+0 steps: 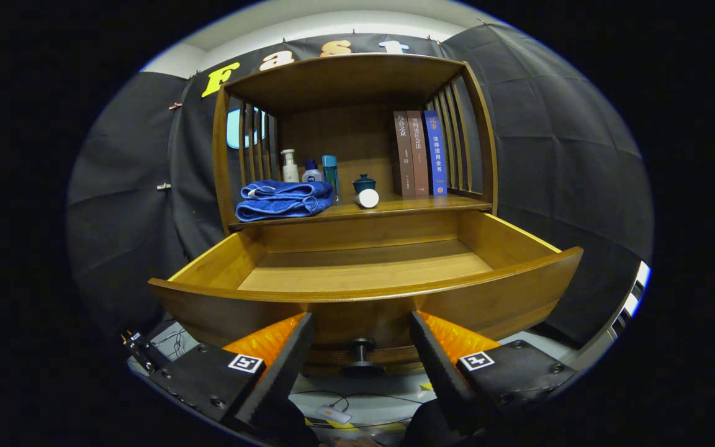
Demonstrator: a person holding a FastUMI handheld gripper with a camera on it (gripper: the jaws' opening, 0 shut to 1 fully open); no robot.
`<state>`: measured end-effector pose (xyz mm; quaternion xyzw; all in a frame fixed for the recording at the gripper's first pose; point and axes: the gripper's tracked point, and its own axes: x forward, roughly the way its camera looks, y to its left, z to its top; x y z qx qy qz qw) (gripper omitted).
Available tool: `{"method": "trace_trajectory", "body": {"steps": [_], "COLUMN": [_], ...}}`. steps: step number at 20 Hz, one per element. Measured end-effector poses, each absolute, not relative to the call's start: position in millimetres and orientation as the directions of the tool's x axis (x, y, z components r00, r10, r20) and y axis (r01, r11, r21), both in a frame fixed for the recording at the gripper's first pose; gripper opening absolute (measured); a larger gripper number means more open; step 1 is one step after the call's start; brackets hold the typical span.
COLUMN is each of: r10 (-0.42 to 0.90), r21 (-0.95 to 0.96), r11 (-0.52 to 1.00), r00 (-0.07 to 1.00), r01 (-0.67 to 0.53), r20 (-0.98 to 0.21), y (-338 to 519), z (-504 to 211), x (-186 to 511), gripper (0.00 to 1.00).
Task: Pull open the drawer, take out the items inside it, and place them on the countertop above the cabinet.
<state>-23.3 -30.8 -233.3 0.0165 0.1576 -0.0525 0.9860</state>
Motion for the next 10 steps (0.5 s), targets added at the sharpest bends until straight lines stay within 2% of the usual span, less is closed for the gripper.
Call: {"method": "trace_trajectory", "body": {"steps": [10], "r10": [-0.088], "r21": [0.051], "r11": [0.993], "r00": [0.953], "r01": [0.108], "r20": [-0.29], "y": [-35], "z": [-226], "x": [40], "gripper": [0.99]}}
